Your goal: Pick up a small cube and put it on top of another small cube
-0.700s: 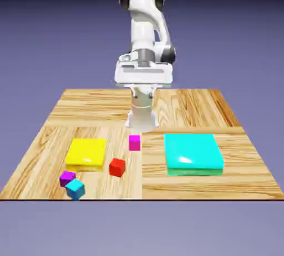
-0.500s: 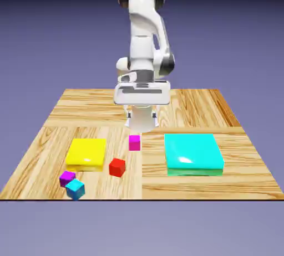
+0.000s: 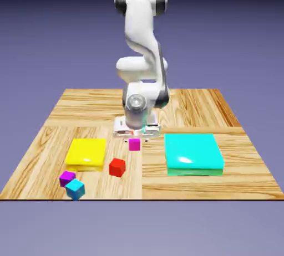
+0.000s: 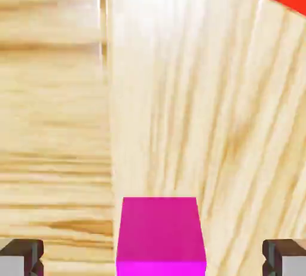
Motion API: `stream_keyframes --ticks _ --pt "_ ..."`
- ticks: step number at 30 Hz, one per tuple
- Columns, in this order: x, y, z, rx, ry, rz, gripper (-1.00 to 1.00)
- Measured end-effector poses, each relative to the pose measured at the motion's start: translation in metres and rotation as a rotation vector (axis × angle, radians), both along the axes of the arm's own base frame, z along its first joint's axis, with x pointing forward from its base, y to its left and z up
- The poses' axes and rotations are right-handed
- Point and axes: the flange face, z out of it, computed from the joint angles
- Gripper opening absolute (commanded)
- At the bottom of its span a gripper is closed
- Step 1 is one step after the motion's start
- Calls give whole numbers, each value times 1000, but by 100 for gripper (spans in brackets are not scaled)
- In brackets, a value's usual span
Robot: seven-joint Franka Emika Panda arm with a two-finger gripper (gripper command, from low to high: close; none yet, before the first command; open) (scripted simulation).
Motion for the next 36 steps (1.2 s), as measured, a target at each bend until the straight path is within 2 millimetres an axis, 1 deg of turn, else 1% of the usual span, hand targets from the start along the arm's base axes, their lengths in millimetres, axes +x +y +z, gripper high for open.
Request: stream_keyframes --ticks 1,3,7,8,10,15,21,27,28,29,32,33,35,36 --pt "-8 -2 -8 -2 69 -2 0" --pt "-12 -3 -12 -3 100 -3 0" --pt "-42 -4 -58 -4 100 -3 0" --pt "-49 -4 -66 -3 100 -3 -100" --pt "-49 -4 -66 -2 100 -4 -100" --pt "-10 -3 -12 0 98 6 -100" --pt "69 -6 9 11 74 336 -100" --pt "145 -2 40 -30 91 652 -100" --pt "152 -2 43 -36 95 679 -100" --pt "152 -2 43 -36 95 679 -100" --pt "130 -22 -1 -36 95 679 -100" --pt "124 -26 -11 -35 95 678 100" --pt "124 -26 -11 -37 95 680 100" --pt "133 -20 3 -39 95 681 100"
